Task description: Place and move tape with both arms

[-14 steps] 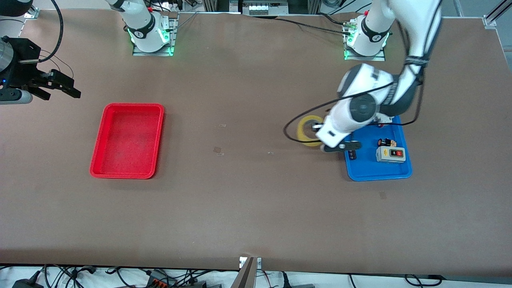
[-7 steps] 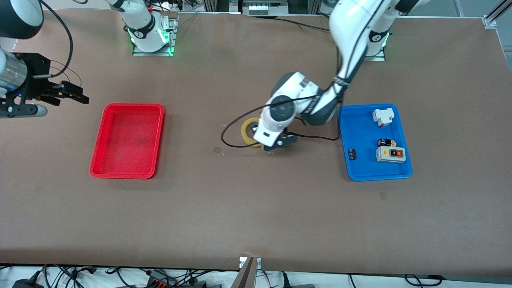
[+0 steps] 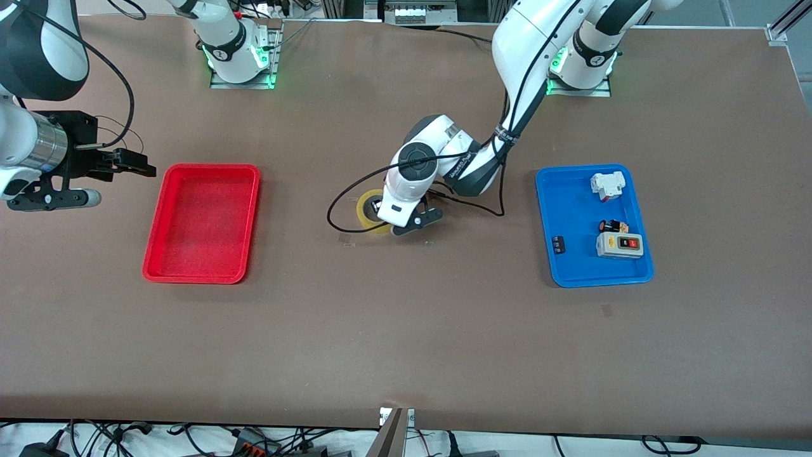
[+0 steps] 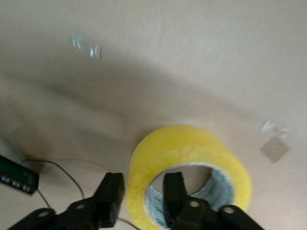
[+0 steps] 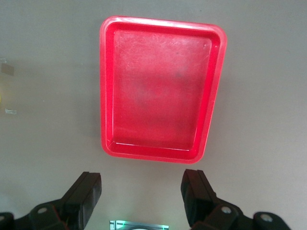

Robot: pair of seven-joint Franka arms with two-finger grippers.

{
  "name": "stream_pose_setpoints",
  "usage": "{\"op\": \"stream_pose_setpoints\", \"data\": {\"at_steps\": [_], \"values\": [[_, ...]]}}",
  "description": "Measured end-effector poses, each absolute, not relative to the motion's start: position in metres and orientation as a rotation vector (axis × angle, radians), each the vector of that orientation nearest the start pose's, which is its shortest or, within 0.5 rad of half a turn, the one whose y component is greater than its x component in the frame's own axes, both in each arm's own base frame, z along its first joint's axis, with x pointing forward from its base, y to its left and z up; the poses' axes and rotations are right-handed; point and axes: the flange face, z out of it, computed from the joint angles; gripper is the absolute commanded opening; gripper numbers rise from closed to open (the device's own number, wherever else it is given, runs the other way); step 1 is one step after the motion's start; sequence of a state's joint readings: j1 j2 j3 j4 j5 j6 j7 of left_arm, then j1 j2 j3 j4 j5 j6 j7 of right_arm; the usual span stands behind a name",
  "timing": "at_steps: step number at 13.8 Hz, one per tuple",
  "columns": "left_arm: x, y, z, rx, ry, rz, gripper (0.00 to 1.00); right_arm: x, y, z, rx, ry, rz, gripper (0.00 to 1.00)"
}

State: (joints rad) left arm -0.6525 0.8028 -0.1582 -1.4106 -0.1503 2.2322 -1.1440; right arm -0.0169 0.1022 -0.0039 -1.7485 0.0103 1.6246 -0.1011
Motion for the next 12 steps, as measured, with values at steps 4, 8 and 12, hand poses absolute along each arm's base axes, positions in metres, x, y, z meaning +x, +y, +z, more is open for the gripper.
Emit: {"op": "stream_pose_setpoints", "data": {"at_steps": [4, 8, 12], "values": [[0.557, -0.464, 0.337, -3.121, -0.837, 0.237, 1.0, 0.58, 0.013, 0.457, -3.075, -0.185, 0.387, 1.0], [0.601, -0.34, 0.427, -3.106, -0.741, 0.282, 1.0, 0.597, 0.106, 0.403, -3.006, -0.335, 0.354, 1.0], [0.612, -0.212, 0.464, -3.152, -0.474, 0.352, 1.0, 0.595, 0.225, 0.348, -3.048, -0.295, 0.241, 1.0]]}}
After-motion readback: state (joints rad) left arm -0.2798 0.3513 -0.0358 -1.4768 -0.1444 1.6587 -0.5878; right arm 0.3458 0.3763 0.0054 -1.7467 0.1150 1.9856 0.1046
